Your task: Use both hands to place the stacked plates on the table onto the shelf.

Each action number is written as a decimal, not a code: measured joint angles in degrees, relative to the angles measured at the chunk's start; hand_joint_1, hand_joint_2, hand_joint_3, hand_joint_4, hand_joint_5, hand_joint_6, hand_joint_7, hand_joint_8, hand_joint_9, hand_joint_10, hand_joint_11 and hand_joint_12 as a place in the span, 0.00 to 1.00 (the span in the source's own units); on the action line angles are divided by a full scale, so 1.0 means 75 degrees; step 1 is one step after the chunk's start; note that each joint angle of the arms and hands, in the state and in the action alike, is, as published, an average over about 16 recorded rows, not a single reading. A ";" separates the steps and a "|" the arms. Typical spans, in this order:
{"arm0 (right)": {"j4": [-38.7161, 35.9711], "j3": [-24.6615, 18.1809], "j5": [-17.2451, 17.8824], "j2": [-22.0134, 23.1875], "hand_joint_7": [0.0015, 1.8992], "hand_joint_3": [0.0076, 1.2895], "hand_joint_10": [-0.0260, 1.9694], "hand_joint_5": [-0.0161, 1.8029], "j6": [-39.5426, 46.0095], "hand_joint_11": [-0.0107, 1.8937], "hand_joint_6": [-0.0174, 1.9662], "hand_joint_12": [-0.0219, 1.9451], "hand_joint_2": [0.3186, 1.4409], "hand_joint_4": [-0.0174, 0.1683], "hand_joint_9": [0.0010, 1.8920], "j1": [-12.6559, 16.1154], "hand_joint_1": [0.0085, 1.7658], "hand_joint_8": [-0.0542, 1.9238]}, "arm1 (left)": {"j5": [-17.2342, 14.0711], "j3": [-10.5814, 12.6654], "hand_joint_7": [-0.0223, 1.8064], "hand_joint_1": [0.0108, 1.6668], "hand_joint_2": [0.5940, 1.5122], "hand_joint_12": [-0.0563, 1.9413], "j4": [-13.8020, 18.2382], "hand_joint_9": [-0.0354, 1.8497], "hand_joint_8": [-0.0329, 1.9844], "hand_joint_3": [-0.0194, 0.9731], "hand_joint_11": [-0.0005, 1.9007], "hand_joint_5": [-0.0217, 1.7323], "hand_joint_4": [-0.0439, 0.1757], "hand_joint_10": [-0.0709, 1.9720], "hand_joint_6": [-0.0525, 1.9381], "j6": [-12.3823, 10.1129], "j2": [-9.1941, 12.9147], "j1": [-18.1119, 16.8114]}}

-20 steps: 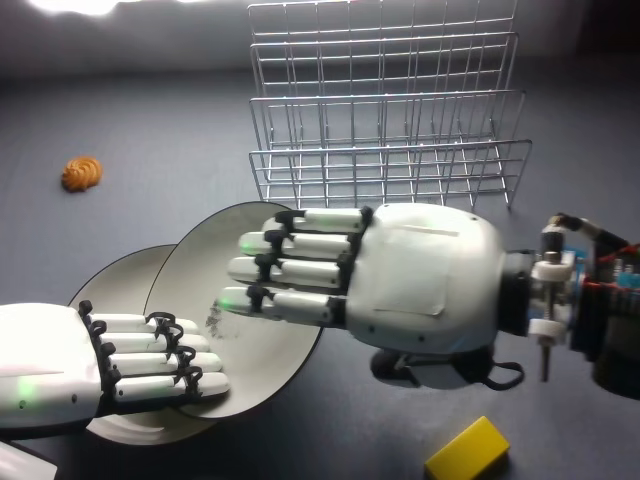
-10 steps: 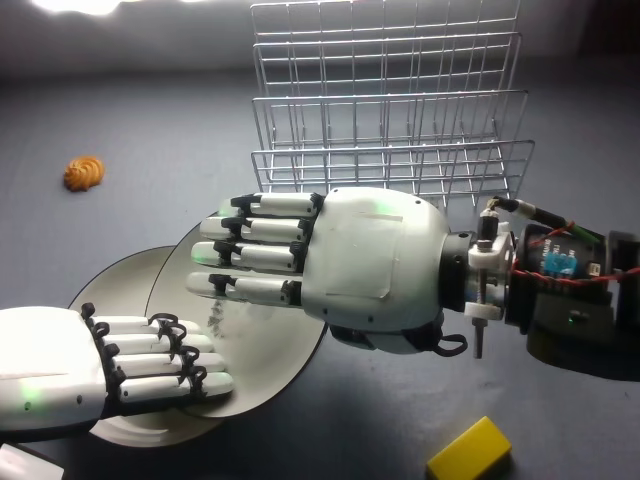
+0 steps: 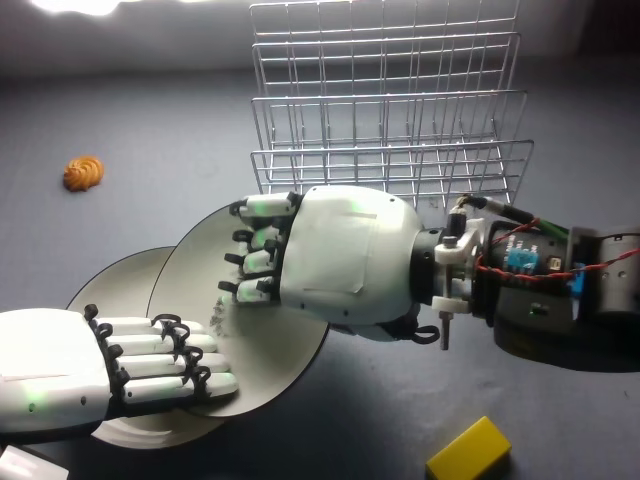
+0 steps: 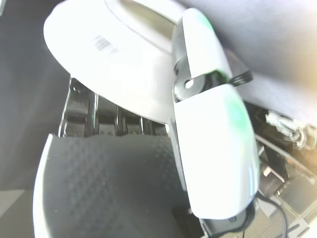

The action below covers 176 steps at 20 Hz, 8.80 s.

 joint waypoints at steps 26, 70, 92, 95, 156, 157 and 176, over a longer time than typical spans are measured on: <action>-0.0091 -0.0744 0.0169 0.0439 0.48 0.00 0.54 0.45 -0.0270 0.46 0.47 0.59 0.57 0.08 0.52 0.0132 0.72 0.50 | 0.0166 0.0549 0.03 0.00 0.62 0.03 -0.1775 0.03 0.02 0.03 0.01 0.02 0.21 0.04 0.04 -0.0008 0.0529 -0.0817; 0.3442 -0.2133 -0.0881 0.3497 0.53 0.00 0.53 0.49 0.0362 0.47 0.55 0.56 0.60 0.09 0.53 0.2989 0.75 0.48 | -0.1305 0.1916 0.02 0.00 0.61 0.03 0.1541 0.03 0.02 0.04 0.01 0.02 0.20 0.04 0.04 -0.0104 0.0628 -0.1631; 0.6460 -0.0391 -0.1705 0.2667 0.53 0.00 0.55 0.48 0.0475 0.46 0.56 0.56 0.60 0.07 0.53 0.3099 0.76 0.49 | -0.0329 0.1414 0.02 0.00 0.61 0.03 0.1604 0.03 0.02 0.03 0.01 0.02 0.20 0.04 0.04 -0.0271 0.0582 -0.0657; 0.6790 -0.0127 -0.1767 0.2484 0.53 0.00 0.55 0.48 0.0461 0.46 0.56 0.56 0.60 0.07 0.53 0.3040 0.76 0.49 | -0.0171 0.1338 0.02 0.00 0.61 0.03 0.1451 0.03 0.02 0.03 0.01 0.02 0.20 0.04 0.04 -0.0267 0.0582 -0.0595; 0.6344 -0.0176 -0.1802 0.2066 0.19 0.00 0.01 0.19 0.0435 0.02 0.02 0.43 0.66 0.08 0.19 0.2971 0.59 0.04 | 0.1229 0.0228 0.03 0.00 0.61 0.03 -0.1041 0.01 0.02 0.03 0.01 0.03 0.20 0.02 0.03 -0.0060 0.0790 0.0193; 0.6026 -0.0312 -0.1770 0.2101 0.17 0.00 0.01 0.17 0.0434 0.02 0.02 0.39 0.66 0.08 0.17 0.2994 0.60 0.04 | 0.1178 0.0256 0.03 0.00 0.61 0.03 -0.1085 0.01 0.02 0.03 0.01 0.03 0.20 0.02 0.03 -0.0062 0.0796 0.0170; 0.3155 -0.1845 -0.1222 0.2339 0.01 0.00 0.01 0.02 0.0158 0.02 0.02 0.02 0.46 0.11 0.01 0.2591 0.57 0.04 | 0.1401 0.0232 0.02 0.00 0.61 0.03 -0.1383 0.03 0.01 0.03 0.01 0.03 0.21 0.04 0.04 -0.0050 0.0877 0.0248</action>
